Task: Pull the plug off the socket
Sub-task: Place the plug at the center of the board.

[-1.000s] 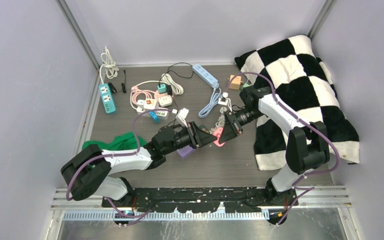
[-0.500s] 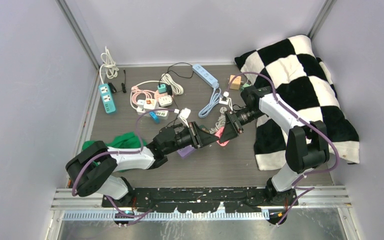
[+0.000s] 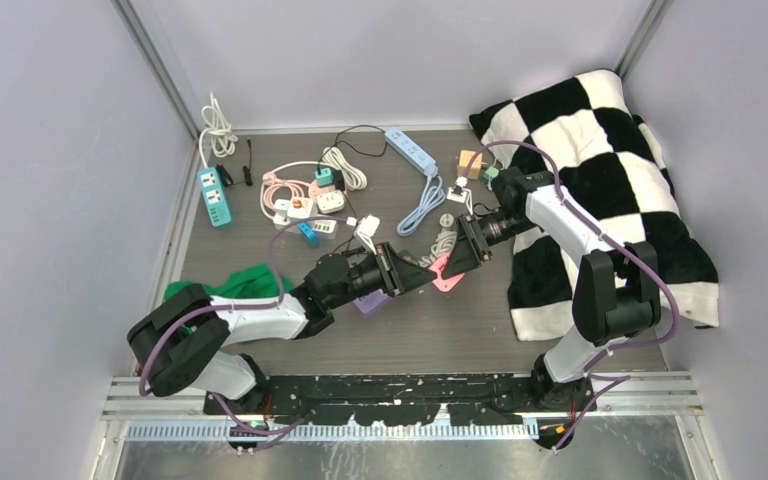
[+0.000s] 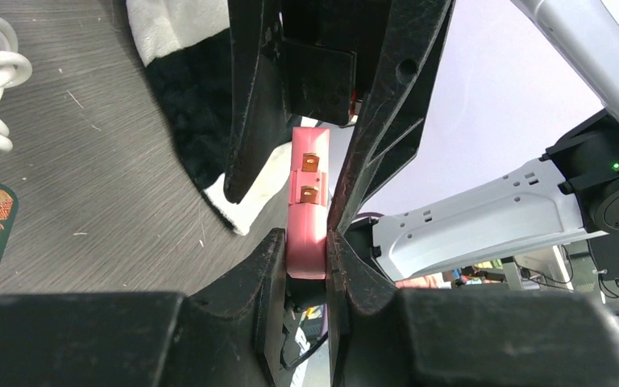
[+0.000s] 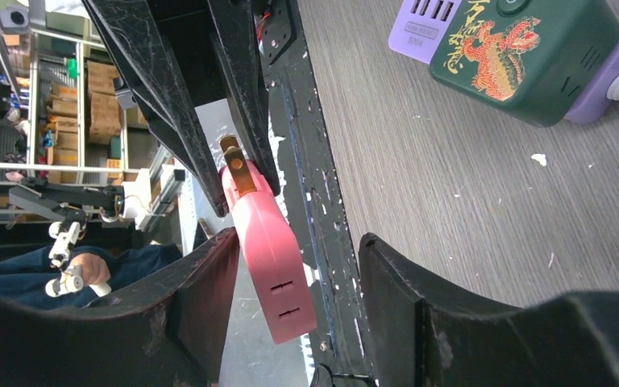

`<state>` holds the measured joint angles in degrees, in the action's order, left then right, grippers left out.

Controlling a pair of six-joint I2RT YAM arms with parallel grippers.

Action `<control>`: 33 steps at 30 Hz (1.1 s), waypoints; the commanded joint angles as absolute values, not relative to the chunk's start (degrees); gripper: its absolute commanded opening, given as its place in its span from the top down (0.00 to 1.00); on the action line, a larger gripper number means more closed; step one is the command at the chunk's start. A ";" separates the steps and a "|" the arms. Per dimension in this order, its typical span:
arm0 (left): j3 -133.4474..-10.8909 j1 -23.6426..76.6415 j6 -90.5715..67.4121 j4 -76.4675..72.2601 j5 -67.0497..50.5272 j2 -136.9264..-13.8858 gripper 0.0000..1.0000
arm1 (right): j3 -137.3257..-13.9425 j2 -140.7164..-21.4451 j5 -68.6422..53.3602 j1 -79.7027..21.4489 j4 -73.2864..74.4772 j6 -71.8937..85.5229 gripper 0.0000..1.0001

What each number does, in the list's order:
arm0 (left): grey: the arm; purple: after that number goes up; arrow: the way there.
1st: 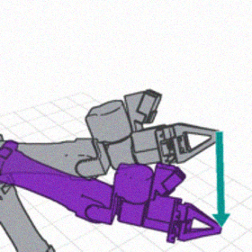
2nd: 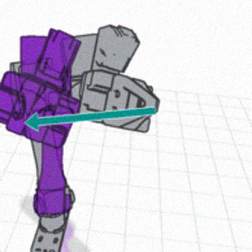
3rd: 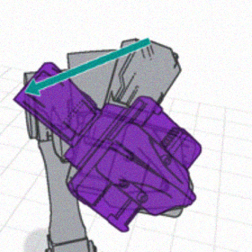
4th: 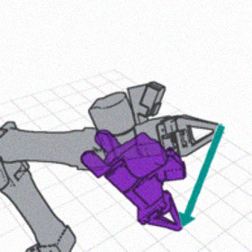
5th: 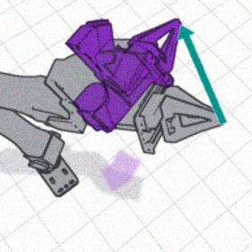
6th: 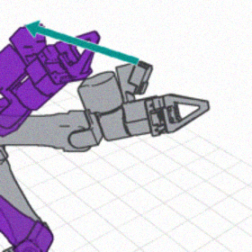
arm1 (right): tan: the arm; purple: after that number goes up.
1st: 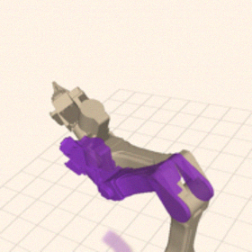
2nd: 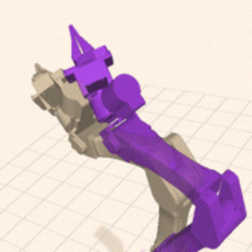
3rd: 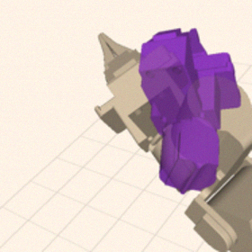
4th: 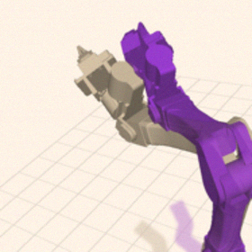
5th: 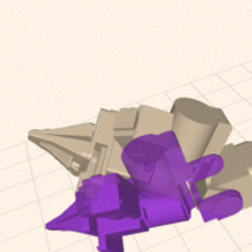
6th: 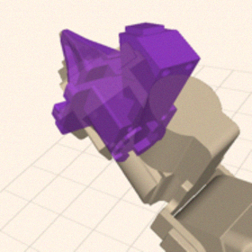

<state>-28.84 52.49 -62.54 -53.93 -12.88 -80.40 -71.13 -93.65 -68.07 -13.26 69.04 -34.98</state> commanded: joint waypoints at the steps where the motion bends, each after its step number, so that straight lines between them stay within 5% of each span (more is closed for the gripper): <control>1: -28.52 52.65 -61.53 -56.26 -11.94 -77.79 1.00 | -72.90 -91.95 -69.04 -12.25 69.10 -35.47 0.40; 7: -27.40 52.65 -61.28 -55.81 -10.79 -76.86 1.00 | -73.17 -91.92 -69.69 -11.42 70.25 -36.66 0.49; 15: -26.73 52.65 -60.88 -55.30 -8.58 -76.05 0.95 | -73.56 -92.23 -69.83 -11.33 70.80 -37.17 0.84; 18: -26.44 52.65 -60.91 -53.76 -7.18 -74.97 0.74 | -73.65 -92.31 -69.71 -11.05 70.75 -37.27 0.99; 23: -24.97 52.65 -58.87 -48.42 -3.63 -70.08 0.36 | -73.99 -92.15 -69.92 -9.61 70.62 -37.35 0.99; 33: -20.64 52.43 -51.87 -27.11 9.83 -48.27 0.00 | -82.10 -98.23 -64.78 0.64 70.78 -33.40 0.99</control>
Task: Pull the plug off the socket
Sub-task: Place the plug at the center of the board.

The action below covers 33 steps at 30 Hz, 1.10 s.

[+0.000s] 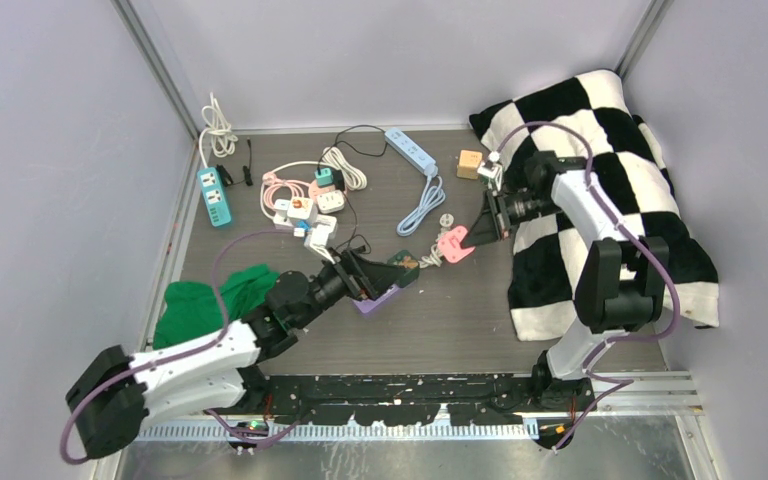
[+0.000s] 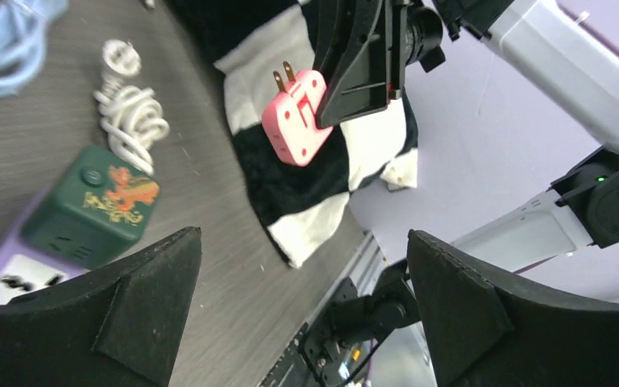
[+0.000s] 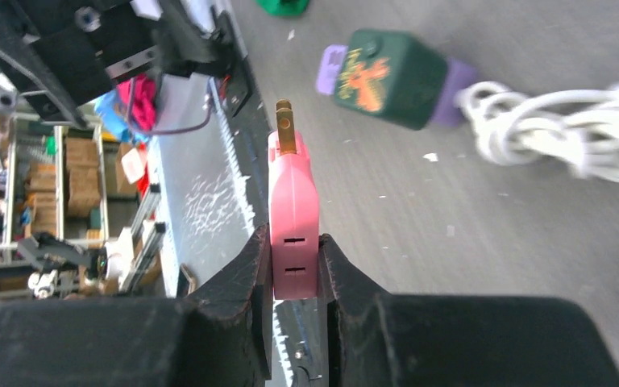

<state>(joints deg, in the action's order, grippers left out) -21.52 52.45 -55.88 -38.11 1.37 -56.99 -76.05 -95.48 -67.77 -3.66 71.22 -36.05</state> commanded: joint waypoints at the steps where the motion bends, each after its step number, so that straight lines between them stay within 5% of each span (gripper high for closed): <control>1: -20.37 52.39 -51.81 -23.52 11.87 -45.11 0.00 | -83.50 -98.87 -63.14 1.76 69.85 -31.65 0.99; 12: -19.94 52.12 -50.63 4.43 22.76 -23.66 0.00 | -90.05 -103.53 -32.54 3.70 50.34 -16.92 0.99; 26: -21.41 52.12 -48.49 5.73 22.83 -27.98 0.00 | -105.73 -120.14 -11.25 -1.30 47.80 -18.00 0.95; 33: -21.89 52.11 -47.38 4.40 21.57 -29.53 0.00 | -114.68 -127.19 -8.56 -2.32 51.01 -18.87 0.81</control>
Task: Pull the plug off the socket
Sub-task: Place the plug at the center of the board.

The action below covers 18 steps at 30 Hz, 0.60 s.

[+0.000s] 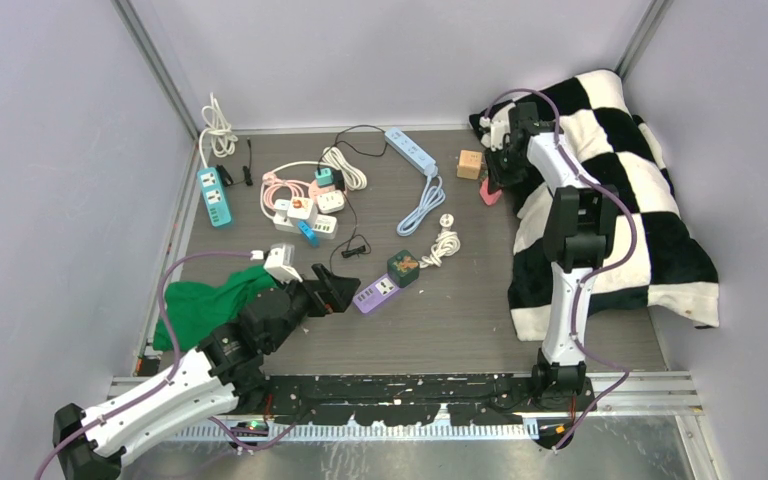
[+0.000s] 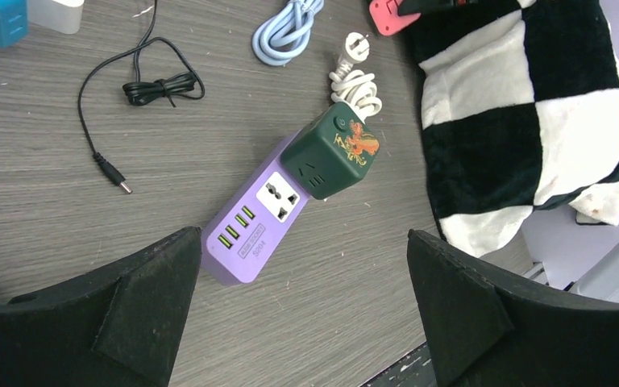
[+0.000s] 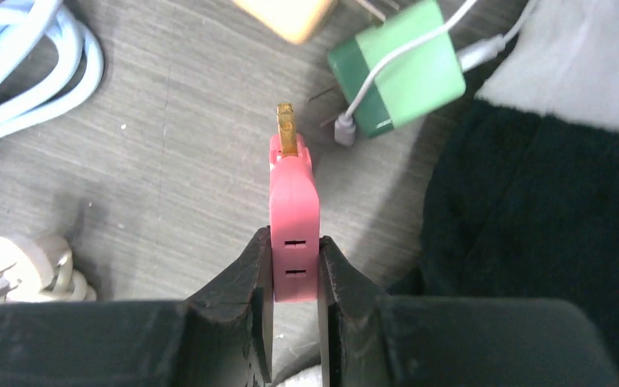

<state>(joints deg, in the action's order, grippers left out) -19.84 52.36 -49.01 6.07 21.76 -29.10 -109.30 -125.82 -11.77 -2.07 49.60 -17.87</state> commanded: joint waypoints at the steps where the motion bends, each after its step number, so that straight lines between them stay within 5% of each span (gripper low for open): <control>1: -21.88 52.06 -47.31 4.17 21.49 -29.67 0.00 | -115.50 -128.02 -8.24 -2.41 51.32 -19.14 0.78; 12: -23.20 52.03 -45.79 2.24 18.69 -32.45 0.00 | -116.30 -128.32 -1.03 -2.64 49.17 -20.98 0.45; 18: -25.72 51.88 -42.29 2.08 16.44 -36.33 0.00 | -116.63 -123.08 -0.43 -2.64 49.46 -22.92 0.41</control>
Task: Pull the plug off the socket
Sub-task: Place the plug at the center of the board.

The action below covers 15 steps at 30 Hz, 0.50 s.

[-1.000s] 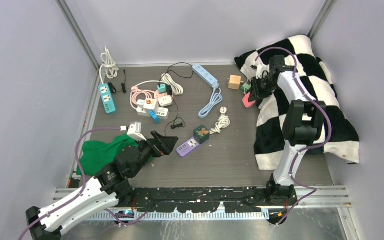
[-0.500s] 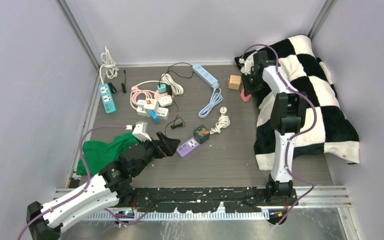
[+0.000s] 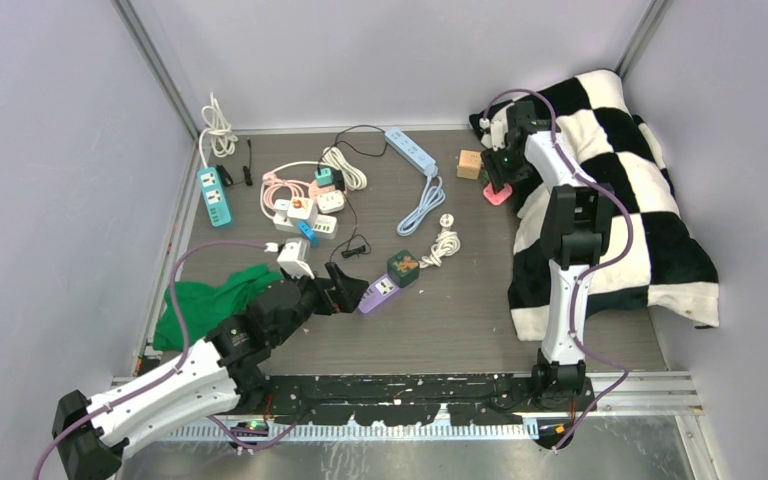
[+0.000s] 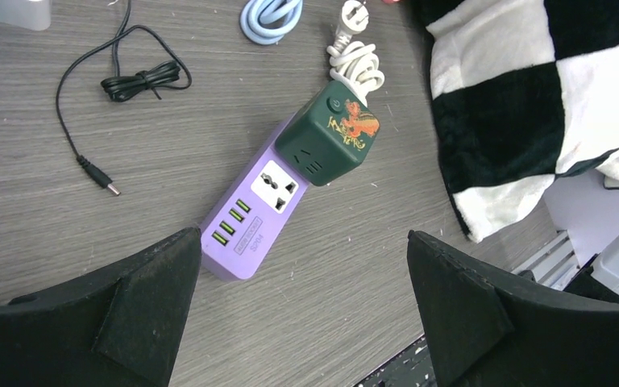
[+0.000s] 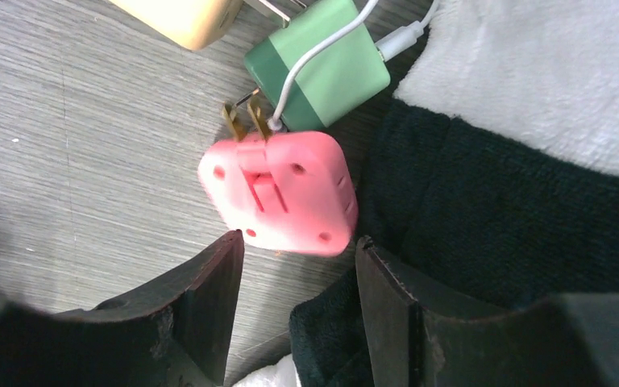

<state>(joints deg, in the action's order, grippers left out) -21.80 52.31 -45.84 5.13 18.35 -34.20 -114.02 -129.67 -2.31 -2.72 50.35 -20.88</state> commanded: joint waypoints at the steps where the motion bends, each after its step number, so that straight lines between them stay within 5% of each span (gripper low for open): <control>1: -26.46 51.86 -41.43 2.19 15.68 -37.36 0.00 | -116.52 -121.56 -0.89 -2.65 49.79 -23.19 0.41; 15: -48.01 49.16 -20.04 17.75 1.51 -58.68 0.00 | -98.17 -99.13 -34.46 -3.17 56.36 -22.59 0.44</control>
<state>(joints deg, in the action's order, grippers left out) -43.09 50.48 -28.93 14.39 8.54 -54.70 -103.31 -105.73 -19.27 -2.63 53.56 -22.31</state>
